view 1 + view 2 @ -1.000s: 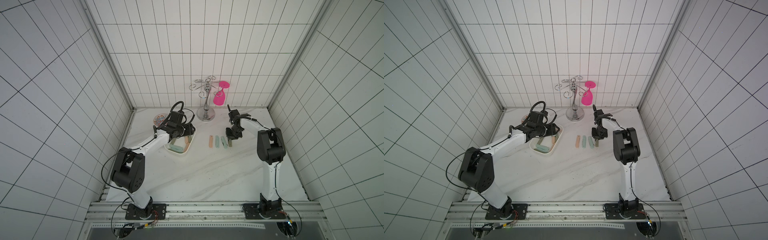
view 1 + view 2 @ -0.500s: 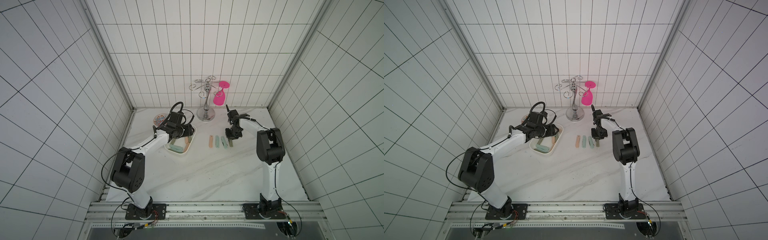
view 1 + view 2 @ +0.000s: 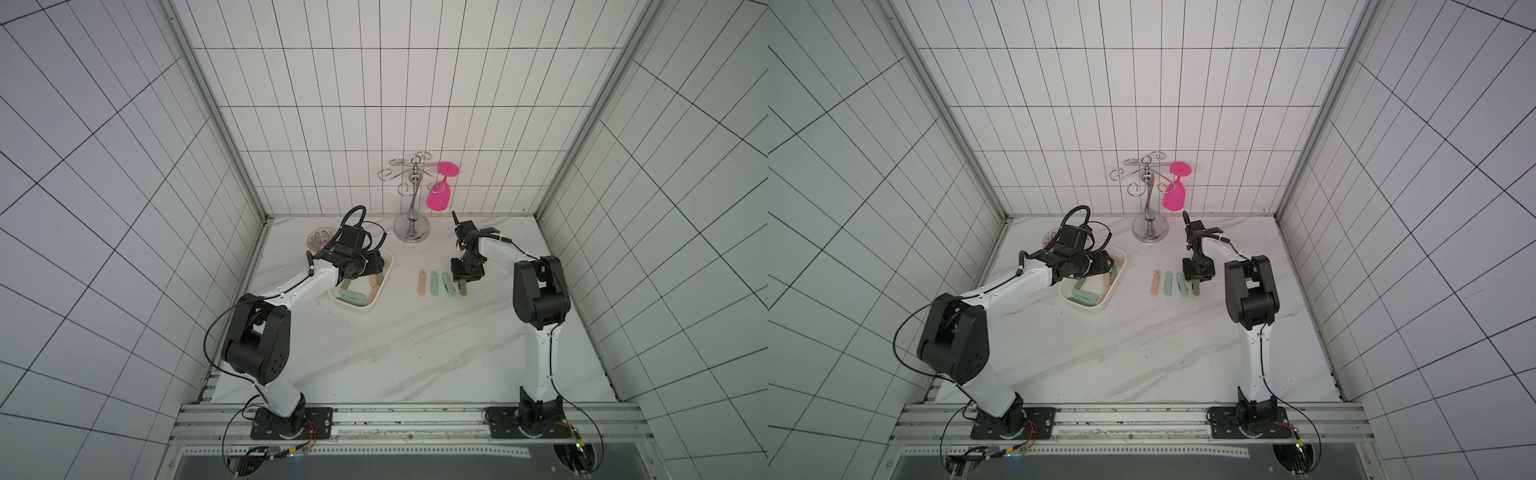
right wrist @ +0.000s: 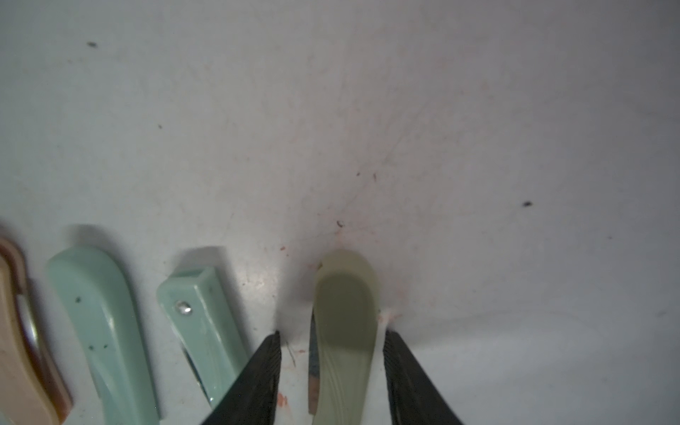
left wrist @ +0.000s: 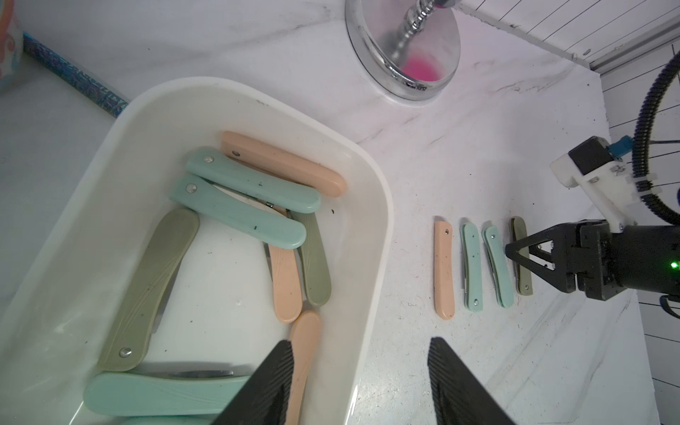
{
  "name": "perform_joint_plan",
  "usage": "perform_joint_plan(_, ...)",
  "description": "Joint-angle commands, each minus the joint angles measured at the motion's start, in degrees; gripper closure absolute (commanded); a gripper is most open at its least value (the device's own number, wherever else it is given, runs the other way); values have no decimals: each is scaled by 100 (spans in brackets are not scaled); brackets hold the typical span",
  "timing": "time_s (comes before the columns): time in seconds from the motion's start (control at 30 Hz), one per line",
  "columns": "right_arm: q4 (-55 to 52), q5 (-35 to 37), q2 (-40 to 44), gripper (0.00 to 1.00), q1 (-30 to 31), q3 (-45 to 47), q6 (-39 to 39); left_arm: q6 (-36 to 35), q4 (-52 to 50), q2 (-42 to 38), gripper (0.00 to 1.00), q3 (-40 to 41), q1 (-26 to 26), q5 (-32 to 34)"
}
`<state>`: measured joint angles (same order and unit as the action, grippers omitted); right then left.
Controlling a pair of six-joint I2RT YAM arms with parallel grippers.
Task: Take the fruit knife out of the storage box
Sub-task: Place the fruit knife at the center of the board.
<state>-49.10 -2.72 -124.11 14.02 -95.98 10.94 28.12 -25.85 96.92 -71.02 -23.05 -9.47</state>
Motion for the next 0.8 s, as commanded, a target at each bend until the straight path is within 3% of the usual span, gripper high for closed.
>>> perform_joint_plan(0.0, -284, -111, 334, 49, 44, -135, 81, 164, -70, 158, 38, -91, 53, 195)
perform_joint_plan(0.13, -370, -49, 581, 42, 44, -304, 142, 384, -65, 297, 38, -155, 105, 214)
perform_joint_plan(0.43, -602, -171, 1249, 6, 72, -388, 325, 1421, 56, 911, 37, -387, 255, 325)
perform_joint_plan(0.77, -595, -442, 1627, 4, 342, -333, 330, 2594, 165, 1551, 36, -650, 281, 944)
